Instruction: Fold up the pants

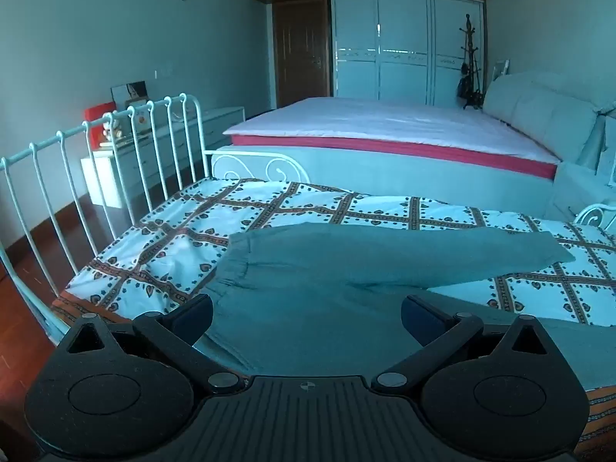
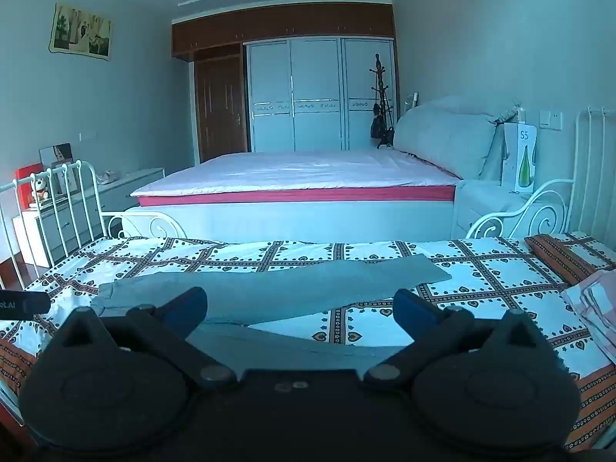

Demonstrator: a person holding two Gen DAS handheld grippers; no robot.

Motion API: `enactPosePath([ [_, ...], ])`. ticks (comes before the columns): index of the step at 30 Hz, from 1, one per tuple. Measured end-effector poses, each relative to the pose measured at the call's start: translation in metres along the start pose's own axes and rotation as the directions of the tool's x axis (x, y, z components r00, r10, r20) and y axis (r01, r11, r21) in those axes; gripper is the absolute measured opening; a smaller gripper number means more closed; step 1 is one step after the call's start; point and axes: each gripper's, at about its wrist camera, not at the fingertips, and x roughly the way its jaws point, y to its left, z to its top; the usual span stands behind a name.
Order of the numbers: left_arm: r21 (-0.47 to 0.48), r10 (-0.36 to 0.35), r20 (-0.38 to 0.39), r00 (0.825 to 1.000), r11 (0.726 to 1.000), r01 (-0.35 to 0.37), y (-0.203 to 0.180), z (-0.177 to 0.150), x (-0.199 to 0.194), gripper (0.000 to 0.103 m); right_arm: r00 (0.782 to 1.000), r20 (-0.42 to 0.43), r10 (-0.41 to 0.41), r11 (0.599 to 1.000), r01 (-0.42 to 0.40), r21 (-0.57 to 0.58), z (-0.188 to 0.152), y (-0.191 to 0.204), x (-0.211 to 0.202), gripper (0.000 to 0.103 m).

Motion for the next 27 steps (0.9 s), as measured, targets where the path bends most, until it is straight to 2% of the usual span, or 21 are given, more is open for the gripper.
enactPosePath([
  [3,0.009,-0.009,-0.019,1.000,1.000,0.010,-0.002,0.008,0.005,0.103,1.000,0.006,0.005,1.000,-0.005,0.004,0.000,0.001,0.001,0.097],
  [6,-0.006,-0.025,0.039,0.999,1.000,0.026,0.001,0.003,-0.008,0.103,1.000,0.003,0.006,1.000,-0.006,-0.011,-0.001,0.003,0.001,0.097],
  [27,-0.008,-0.033,-0.004,0.999,0.999,0.033,0.001,-0.006,-0.002,0.103,0.998,-0.045,-0.038,0.999,0.036,-0.029,-0.001,0.001,0.012,0.097],
])
